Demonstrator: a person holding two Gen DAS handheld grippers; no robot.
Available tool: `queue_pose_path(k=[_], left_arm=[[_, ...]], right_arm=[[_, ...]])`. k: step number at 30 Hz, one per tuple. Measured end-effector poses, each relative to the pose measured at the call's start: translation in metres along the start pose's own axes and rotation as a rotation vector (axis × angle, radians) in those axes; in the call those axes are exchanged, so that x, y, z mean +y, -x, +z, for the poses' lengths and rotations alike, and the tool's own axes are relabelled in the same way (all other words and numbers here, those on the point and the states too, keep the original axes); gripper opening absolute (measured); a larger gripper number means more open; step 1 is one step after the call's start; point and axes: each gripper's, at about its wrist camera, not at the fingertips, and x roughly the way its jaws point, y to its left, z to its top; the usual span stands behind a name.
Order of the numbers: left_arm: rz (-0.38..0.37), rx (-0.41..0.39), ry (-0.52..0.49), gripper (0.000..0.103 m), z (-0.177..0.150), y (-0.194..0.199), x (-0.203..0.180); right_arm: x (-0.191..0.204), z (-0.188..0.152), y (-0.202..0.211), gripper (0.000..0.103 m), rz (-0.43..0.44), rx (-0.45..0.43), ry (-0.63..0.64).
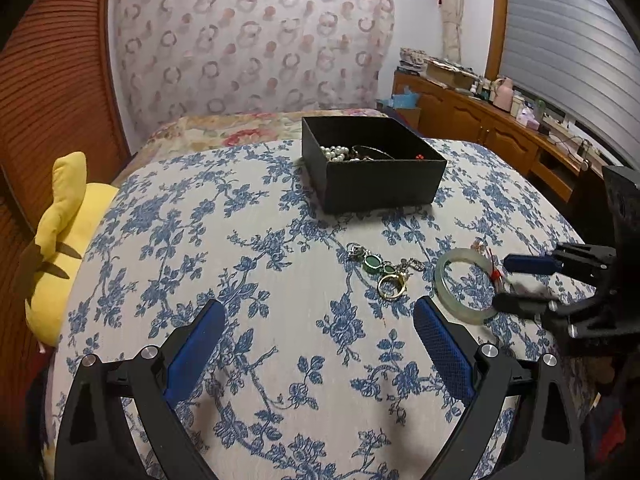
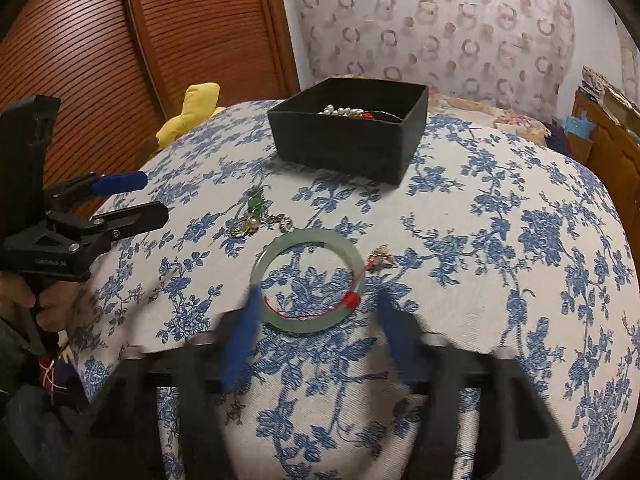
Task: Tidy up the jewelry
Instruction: 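Grasp the green-stone charm with the left tool while the right tool grasps the jade bangle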
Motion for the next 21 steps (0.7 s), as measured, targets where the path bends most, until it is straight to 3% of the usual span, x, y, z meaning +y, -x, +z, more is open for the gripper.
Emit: queue_pose_path(k=[5, 13, 19, 21], left_arm=[[0.008, 0.007, 0.002, 0.092, -0.004, 0.002, 0.004], [0.005, 0.023, 0.011, 0.092, -0.007, -0.001, 0.008], [-0.025, 0.036, -0.002, 0.091, -0.001, -0.008, 0.004], [-0.046, 0.046, -0.01, 0.081, 0.002, -0.012, 0.001]], right_arm=[[0.007, 0.006, -0.014, 0.069, -0.004, 0.041, 0.021], [0.021, 0.014, -0.027, 0.073, -0.084, 0.065, 0.1], [0.02, 0.008, -0.021, 0.072, -0.075, 0.067, 0.112], [0.019, 0.002, -0.016, 0.072, -0.073, 0.069, 0.111]])
